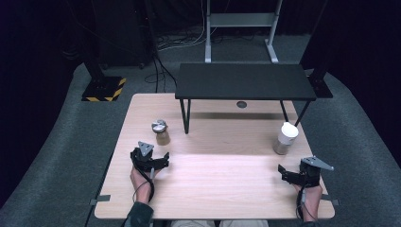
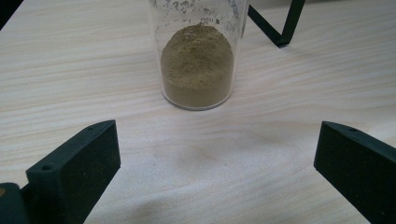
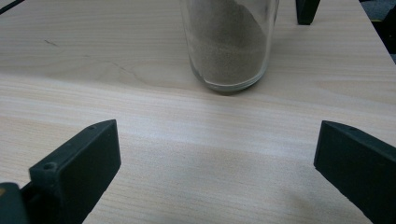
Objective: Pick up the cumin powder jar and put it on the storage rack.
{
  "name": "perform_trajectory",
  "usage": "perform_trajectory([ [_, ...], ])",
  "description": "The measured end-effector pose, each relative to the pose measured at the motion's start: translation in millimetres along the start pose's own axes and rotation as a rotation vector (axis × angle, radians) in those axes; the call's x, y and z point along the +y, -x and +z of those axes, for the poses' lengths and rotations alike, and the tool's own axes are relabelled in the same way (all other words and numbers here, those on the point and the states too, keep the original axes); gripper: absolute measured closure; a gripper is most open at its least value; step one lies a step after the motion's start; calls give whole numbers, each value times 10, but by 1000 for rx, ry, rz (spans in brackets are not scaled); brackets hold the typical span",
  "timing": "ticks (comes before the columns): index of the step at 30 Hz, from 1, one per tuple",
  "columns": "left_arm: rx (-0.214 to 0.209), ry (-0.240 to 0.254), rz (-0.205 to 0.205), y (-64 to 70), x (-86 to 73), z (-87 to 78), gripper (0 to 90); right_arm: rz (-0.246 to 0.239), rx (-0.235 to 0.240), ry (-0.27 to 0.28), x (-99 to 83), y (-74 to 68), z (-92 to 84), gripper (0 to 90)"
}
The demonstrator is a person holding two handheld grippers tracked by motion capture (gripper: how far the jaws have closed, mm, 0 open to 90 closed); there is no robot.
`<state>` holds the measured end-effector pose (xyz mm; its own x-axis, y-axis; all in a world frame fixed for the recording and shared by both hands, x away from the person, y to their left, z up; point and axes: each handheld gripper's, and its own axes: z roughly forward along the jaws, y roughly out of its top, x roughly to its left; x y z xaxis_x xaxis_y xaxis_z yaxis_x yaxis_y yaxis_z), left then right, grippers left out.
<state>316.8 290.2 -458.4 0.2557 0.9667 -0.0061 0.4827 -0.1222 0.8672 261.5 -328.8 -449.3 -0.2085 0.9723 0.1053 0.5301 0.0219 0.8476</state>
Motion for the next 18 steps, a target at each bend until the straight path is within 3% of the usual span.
perform_trajectory([
  [9, 3, -19, 18, 15, 38, 19, 0, 4, 6, 8, -13, 16, -7, 0],
  [18, 17, 4, 7, -18, 113, 66, 0, 9, 4, 14, -23, 14, -12, 0],
])
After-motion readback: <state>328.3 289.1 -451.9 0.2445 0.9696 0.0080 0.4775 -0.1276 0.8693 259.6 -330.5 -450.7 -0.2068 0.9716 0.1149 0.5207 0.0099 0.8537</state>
